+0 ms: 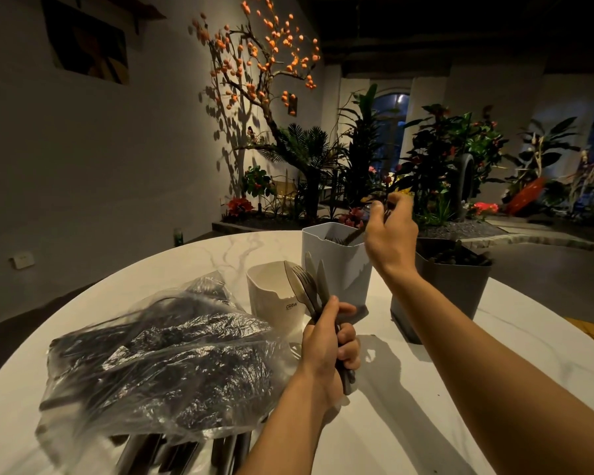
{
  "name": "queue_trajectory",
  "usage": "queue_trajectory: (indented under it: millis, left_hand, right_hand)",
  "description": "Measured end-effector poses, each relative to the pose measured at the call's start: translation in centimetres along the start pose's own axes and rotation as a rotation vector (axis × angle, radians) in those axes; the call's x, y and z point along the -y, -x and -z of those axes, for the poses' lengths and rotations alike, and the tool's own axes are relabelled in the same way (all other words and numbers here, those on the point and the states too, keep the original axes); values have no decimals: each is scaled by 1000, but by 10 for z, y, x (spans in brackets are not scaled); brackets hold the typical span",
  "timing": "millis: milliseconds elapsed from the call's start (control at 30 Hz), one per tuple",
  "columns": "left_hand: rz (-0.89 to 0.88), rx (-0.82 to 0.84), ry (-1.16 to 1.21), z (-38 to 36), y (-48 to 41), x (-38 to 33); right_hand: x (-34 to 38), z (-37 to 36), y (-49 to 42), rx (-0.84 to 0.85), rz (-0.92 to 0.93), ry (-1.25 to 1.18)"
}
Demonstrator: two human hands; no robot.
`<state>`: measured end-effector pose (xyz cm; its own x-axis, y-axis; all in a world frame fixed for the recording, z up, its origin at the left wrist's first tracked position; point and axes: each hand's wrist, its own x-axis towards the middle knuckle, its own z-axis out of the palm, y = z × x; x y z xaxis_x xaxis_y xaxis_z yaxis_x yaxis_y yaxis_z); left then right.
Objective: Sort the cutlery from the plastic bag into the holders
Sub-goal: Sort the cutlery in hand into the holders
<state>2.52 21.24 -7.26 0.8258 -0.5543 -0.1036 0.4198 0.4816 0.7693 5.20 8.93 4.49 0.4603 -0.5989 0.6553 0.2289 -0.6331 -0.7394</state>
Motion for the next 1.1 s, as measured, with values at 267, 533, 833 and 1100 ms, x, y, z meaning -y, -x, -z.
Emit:
queue_trajectory:
  millis: [267,533,833,1100]
  left_hand:
    - [24,-2,1,0,-1,0]
    - [6,22,31,-1,2,1]
    - [24,-8,6,-1,3,0]
    - [38,17,61,-2,6,1]
  right_hand:
    - [-6,-10,10,272,338,433]
    - [19,-10,-4,141,363,430]
    - [-4,-7,12,418,247,724]
    - [18,-9,67,706,146,393]
